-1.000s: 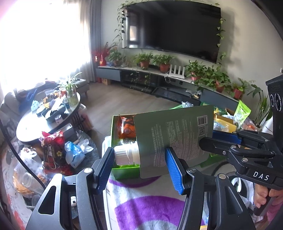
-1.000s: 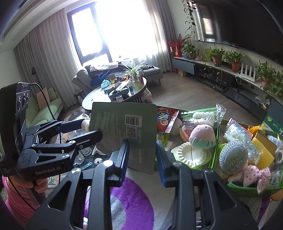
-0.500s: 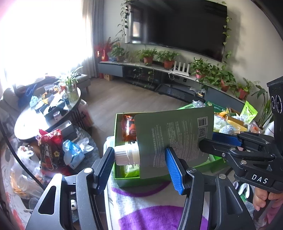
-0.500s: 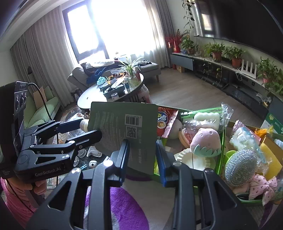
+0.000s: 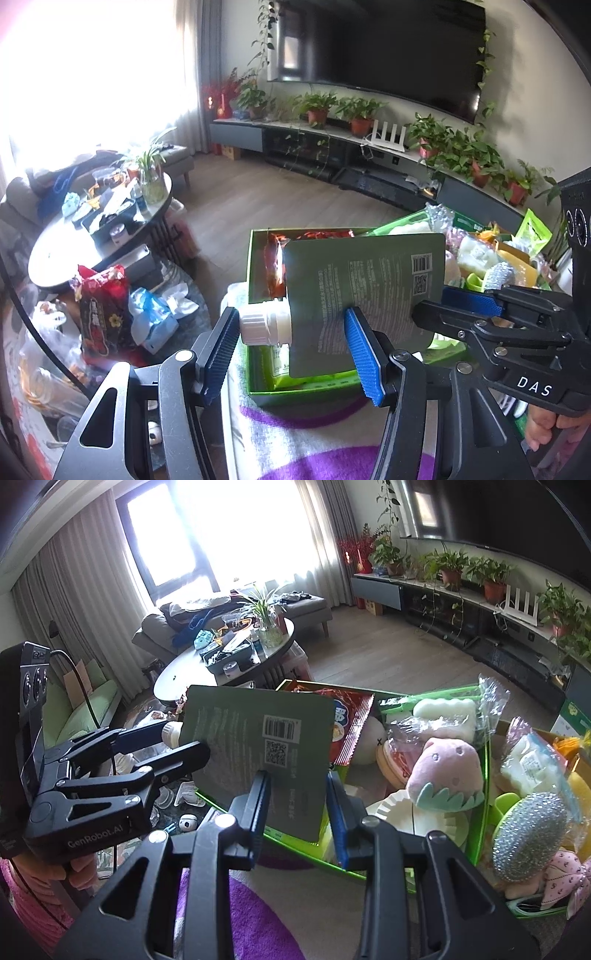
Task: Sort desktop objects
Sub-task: 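Lower the green sachet in the left tool into the green box, then open the left tool to release the sachet into the box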
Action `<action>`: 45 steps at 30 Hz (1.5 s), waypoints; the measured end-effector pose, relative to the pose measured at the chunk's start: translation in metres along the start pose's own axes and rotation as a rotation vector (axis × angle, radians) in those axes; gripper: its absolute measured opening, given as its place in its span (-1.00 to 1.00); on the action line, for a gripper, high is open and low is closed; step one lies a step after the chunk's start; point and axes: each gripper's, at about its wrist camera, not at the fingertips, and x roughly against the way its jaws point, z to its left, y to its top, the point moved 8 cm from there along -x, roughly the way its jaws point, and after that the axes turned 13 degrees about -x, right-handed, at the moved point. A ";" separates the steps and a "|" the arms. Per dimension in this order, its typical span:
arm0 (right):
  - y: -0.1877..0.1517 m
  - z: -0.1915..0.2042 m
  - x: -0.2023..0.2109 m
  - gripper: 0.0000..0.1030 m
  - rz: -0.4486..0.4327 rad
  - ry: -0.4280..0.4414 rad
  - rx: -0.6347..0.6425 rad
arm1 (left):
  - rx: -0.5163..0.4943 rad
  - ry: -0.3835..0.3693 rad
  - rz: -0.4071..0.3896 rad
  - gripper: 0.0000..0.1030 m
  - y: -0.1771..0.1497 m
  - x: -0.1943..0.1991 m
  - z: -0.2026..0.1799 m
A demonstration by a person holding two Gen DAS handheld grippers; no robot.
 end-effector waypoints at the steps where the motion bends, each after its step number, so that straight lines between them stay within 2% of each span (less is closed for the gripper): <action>1: 0.000 -0.001 -0.003 -0.38 0.004 -0.001 -0.002 | 0.008 -0.004 0.007 0.15 -0.002 -0.004 0.001; 8: -0.010 -0.008 -0.027 -0.38 0.059 -0.015 -0.020 | 0.058 -0.016 0.070 0.15 -0.021 -0.026 0.007; 15: -0.018 -0.009 -0.042 -0.38 0.094 -0.022 -0.020 | 0.048 0.019 0.095 0.15 -0.030 -0.031 0.007; 20: -0.029 -0.012 -0.053 -0.38 0.151 -0.054 -0.019 | 0.044 0.027 0.119 0.15 -0.038 -0.037 0.003; 25: -0.033 -0.009 -0.055 -0.27 0.169 -0.075 0.004 | 0.033 0.067 0.132 0.15 -0.039 -0.037 0.000; 27: -0.035 -0.008 -0.056 -0.25 0.175 -0.082 0.005 | 0.035 0.085 0.123 0.15 -0.037 -0.035 0.000; 32: -0.035 -0.012 -0.052 -0.24 0.195 -0.054 -0.035 | 0.069 0.073 0.094 0.15 -0.033 -0.028 -0.001; 38: -0.027 -0.010 -0.034 -0.25 0.146 -0.063 -0.029 | 0.057 0.113 0.036 0.15 -0.026 -0.017 -0.013; 45: -0.022 -0.011 -0.019 -0.25 0.122 -0.067 -0.032 | 0.118 0.076 -0.011 0.15 -0.021 -0.004 -0.021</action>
